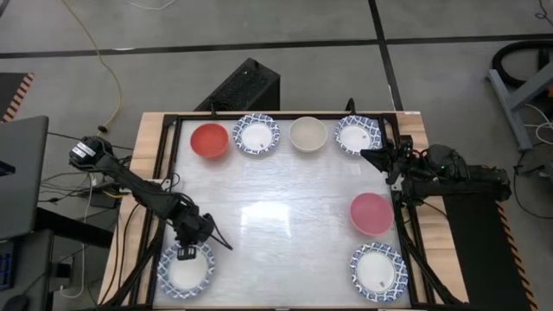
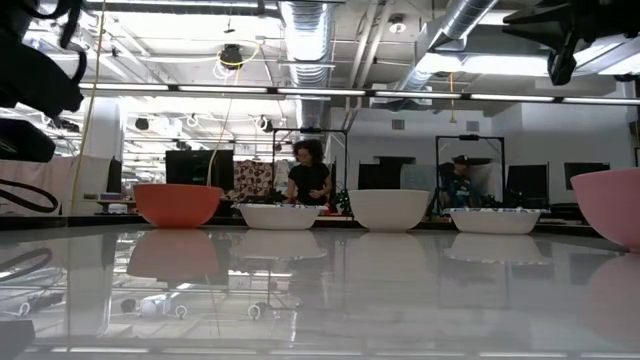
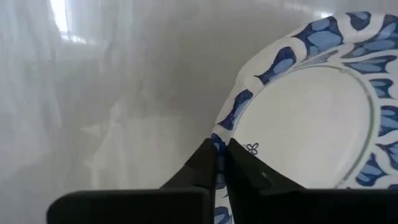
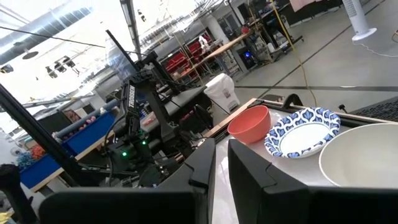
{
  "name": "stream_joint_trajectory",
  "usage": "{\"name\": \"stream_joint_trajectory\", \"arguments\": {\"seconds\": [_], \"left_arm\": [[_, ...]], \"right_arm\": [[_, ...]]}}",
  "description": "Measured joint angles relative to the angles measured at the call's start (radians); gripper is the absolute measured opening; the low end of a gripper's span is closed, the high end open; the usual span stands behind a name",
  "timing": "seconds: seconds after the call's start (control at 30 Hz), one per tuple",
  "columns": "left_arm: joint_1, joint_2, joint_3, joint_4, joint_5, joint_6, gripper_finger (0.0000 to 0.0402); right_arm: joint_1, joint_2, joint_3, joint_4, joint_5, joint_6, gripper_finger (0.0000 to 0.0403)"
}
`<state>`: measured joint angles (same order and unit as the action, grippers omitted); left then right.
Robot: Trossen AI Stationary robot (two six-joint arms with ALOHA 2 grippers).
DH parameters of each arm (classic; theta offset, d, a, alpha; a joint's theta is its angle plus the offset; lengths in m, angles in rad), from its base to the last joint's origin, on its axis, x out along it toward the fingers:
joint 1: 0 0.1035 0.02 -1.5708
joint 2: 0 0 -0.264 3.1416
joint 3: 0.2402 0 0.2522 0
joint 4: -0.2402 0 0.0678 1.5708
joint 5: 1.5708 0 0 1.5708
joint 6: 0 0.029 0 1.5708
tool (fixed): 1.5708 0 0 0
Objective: Nest bowls inside each other
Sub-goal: Stack the bottom left blue patterned bowl on top of the top left blue patterned bowl
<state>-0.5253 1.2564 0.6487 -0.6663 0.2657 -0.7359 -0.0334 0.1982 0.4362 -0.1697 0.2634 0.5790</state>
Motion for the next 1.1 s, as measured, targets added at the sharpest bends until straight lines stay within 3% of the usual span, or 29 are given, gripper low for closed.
{"name": "stream_joint_trajectory", "arguments": {"seconds": [0.17,0.27,0.57,0.9,1.1], "left_arm": [[0.042,-0.002,0.024,0.082,-0.058,-0.142,0.0002],[0.072,-0.002,0.062,0.092,-0.174,-0.219,0.0001],[0.215,-0.002,0.217,0.092,-0.398,-0.351,0.0000],[0.341,-0.002,0.397,0.097,-0.520,-0.302,0.0000],[0.401,-0.002,0.432,0.098,-0.525,-0.297,0.0000]], "right_arm": [[0.000,0.025,0.000,0.037,0.045,0.023,0.0066],[-0.002,0.073,0.000,0.093,0.053,0.023,0.0066],[-0.003,0.328,0.009,0.247,0.061,0.073,0.0066],[-0.003,0.674,0.288,-0.055,0.041,0.174,0.0066],[-0.008,0.846,0.497,-0.180,-0.105,0.106,0.0067]]}}
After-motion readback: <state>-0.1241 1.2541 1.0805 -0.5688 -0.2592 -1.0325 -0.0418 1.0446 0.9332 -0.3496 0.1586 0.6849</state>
